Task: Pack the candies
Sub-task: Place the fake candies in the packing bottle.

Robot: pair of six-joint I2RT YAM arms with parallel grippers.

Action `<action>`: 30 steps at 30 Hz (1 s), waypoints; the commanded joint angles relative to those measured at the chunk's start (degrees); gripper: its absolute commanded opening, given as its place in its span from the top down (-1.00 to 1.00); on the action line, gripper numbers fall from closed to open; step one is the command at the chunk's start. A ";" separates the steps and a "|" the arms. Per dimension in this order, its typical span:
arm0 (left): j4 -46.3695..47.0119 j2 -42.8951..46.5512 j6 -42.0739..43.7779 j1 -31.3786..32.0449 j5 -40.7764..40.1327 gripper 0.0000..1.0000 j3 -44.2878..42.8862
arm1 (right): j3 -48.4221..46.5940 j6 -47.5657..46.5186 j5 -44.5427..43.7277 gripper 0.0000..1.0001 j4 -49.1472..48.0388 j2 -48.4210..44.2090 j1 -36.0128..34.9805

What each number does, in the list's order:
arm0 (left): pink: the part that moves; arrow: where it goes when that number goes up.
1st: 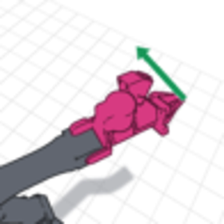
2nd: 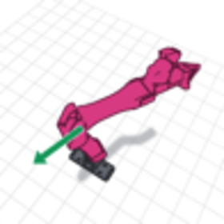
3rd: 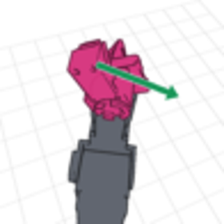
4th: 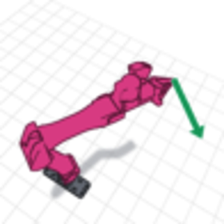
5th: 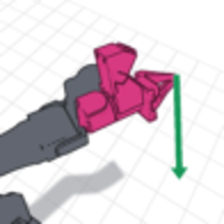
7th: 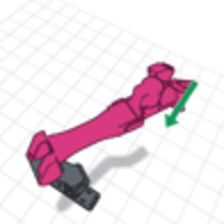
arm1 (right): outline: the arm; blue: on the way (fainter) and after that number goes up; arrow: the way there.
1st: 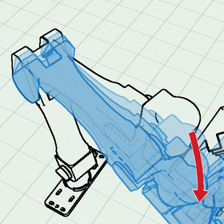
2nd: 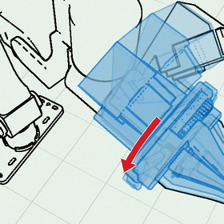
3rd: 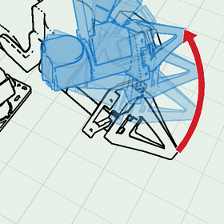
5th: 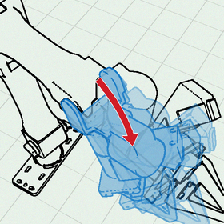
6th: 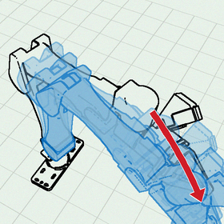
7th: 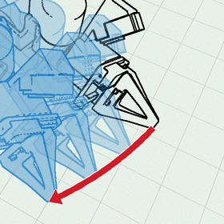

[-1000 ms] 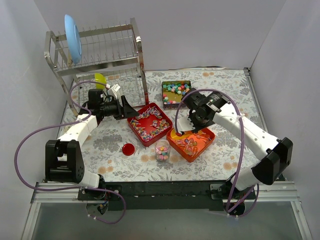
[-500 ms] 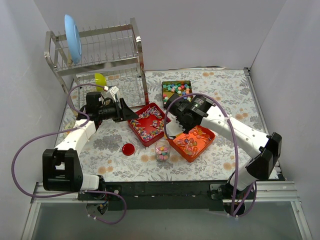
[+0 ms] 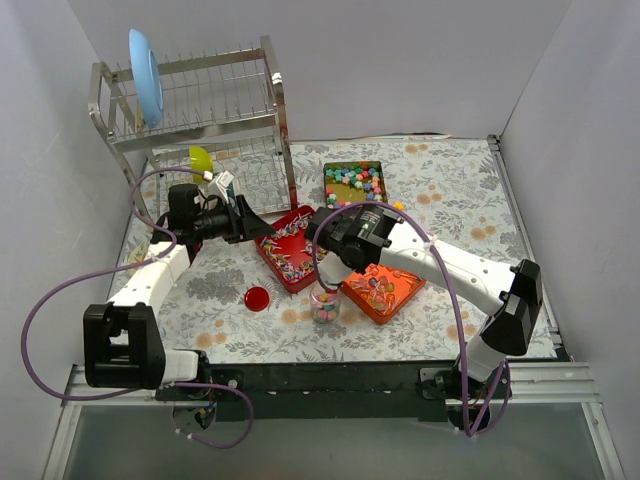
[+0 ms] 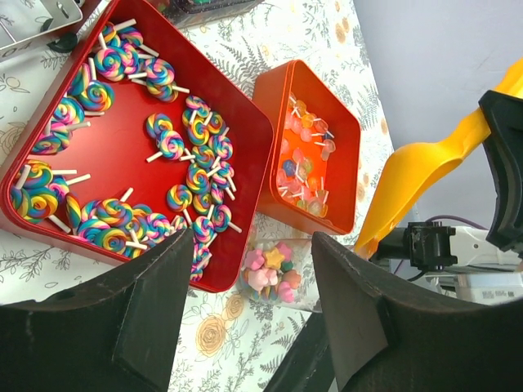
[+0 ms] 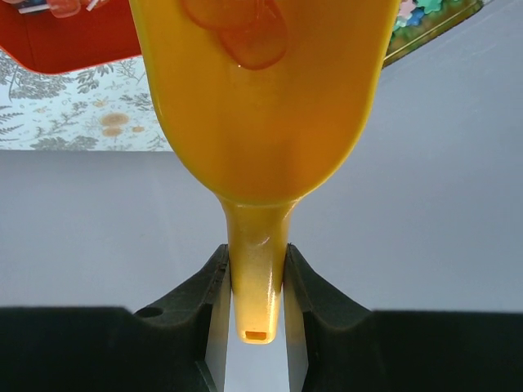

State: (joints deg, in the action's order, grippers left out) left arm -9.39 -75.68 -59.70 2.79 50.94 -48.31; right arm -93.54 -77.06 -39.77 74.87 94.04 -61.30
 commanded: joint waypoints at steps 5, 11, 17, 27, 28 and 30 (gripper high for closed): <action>2.27 3.70 -0.77 -0.50 0.04 -0.18 1.29 | -3.84 -4.42 -9.88 0.97 0.01 0.71 -4.62; 3.06 4.14 -1.56 -0.50 0.30 -0.19 1.65 | -3.50 -5.12 -11.91 0.97 0.01 0.71 -6.11; 3.15 3.96 -1.91 -0.50 0.04 -0.22 1.38 | -0.86 -4.42 -12.44 0.97 0.01 -1.05 -6.20; -1.41 5.28 -0.07 -0.50 -4.25 -0.22 3.23 | -0.32 7.08 2.56 0.97 -0.77 -4.31 15.47; -2.29 5.54 0.37 -0.50 -5.66 -0.23 3.31 | -1.37 11.27 5.81 0.97 -1.48 -3.78 22.64; -5.27 5.63 0.81 -0.50 -11.00 -0.24 3.40 | -1.57 15.07 14.34 0.97 -3.23 -2.55 29.71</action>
State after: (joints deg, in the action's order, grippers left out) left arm -9.52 -72.60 -60.95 2.72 47.90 -45.36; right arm -92.01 -71.88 -38.30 73.97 91.26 -44.97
